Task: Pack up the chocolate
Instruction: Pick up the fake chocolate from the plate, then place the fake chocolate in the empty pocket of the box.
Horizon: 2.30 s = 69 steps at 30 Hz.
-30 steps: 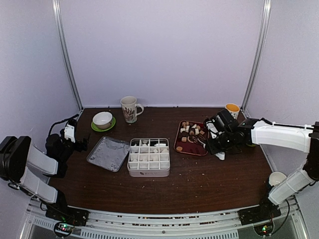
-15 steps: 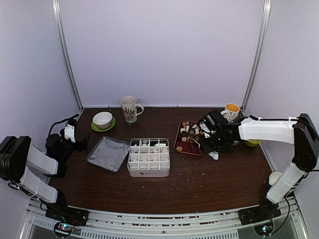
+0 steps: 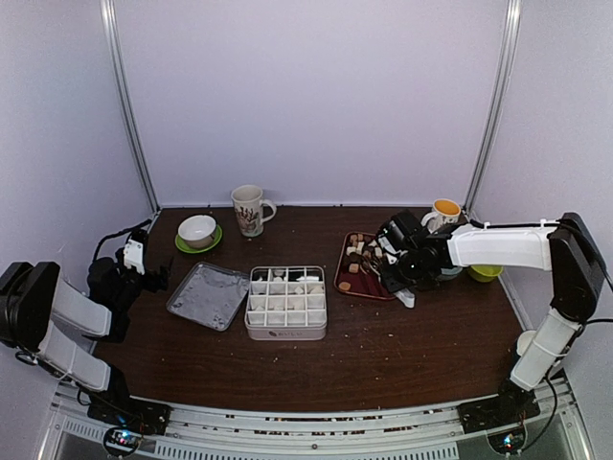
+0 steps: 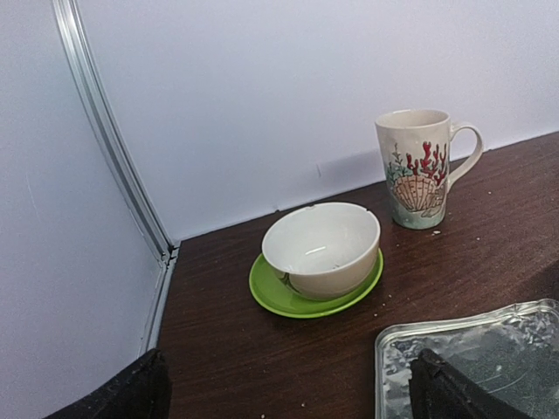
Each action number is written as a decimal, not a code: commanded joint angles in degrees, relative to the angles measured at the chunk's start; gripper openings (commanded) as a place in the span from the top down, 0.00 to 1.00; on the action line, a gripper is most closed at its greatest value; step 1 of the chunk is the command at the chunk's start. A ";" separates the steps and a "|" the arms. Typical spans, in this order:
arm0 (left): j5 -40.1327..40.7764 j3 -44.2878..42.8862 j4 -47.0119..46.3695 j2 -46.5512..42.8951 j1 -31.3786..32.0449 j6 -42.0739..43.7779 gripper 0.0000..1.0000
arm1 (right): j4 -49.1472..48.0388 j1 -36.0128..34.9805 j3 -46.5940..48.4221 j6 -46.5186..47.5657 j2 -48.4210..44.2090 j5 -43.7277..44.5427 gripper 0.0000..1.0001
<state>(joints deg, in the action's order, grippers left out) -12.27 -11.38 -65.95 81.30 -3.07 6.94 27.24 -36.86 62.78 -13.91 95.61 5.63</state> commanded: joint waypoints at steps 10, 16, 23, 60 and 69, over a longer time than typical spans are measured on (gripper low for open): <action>-0.43 -0.67 -2.36 -0.35 -0.42 0.44 0.02 | -1.74 0.76 3.76 -0.59 1.87 1.96 0.66; -0.46 -0.67 -2.34 -0.35 -0.44 0.44 0.02 | -1.25 0.74 3.56 -0.33 1.50 1.68 0.74; -0.41 -0.69 -2.41 -0.37 -0.42 0.42 0.02 | -2.34 0.74 1.60 -0.24 -2.23 1.01 0.77; -0.38 -0.73 -2.40 -0.37 -0.44 0.49 0.02 | -5.26 0.44 -8.63 3.08 -17.89 -31.09 0.79; -0.45 -0.78 -2.26 -0.37 -0.43 0.40 0.02 | -6.87 -3.02 -9.05 4.54 -19.15 -36.74 0.79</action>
<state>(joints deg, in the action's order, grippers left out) -12.25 -11.38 -65.95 81.30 -3.07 6.94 23.24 -38.00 53.60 -11.38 78.41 -28.14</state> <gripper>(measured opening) 0.978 0.293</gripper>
